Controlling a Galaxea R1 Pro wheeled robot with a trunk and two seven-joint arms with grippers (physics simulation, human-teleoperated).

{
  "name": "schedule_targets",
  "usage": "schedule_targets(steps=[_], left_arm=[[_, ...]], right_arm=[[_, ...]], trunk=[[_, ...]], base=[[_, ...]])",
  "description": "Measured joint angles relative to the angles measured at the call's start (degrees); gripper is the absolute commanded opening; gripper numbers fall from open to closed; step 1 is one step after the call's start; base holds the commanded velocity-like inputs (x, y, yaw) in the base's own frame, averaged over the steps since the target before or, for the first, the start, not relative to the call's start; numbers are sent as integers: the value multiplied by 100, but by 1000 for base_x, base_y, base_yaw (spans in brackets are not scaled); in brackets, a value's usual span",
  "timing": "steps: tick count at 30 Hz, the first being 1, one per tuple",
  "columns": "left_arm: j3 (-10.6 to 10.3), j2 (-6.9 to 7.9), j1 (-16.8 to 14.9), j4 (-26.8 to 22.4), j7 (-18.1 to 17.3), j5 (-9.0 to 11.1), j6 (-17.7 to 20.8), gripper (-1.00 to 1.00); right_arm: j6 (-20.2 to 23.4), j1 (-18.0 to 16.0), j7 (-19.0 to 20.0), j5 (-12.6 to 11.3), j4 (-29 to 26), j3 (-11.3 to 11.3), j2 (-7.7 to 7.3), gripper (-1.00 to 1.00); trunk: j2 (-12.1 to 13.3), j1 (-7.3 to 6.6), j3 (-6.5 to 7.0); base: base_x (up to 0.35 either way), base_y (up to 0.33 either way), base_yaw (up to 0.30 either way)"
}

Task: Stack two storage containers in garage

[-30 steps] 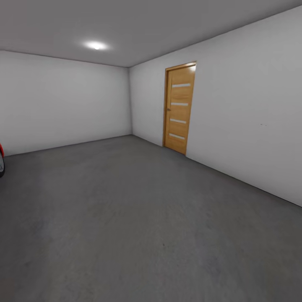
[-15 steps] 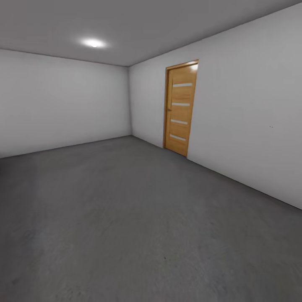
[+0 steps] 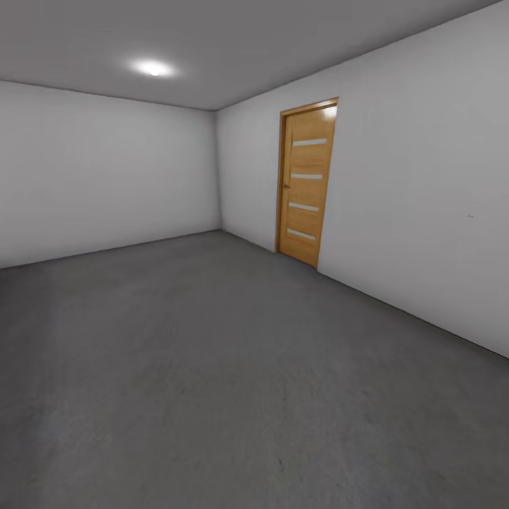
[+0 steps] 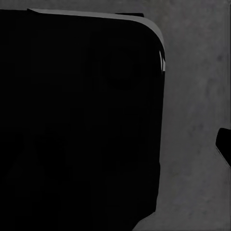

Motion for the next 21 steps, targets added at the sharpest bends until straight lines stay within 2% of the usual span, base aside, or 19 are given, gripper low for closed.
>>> schedule_targets(steps=[21], left_arm=[[2, 0, 0, 0, 0, 2, 2, 100]], right_arm=[[-5, 0, 0, -1, -1, -6, 3, 100]], trunk=[[0, 0, 0]], base=[[326, 0, 0]])
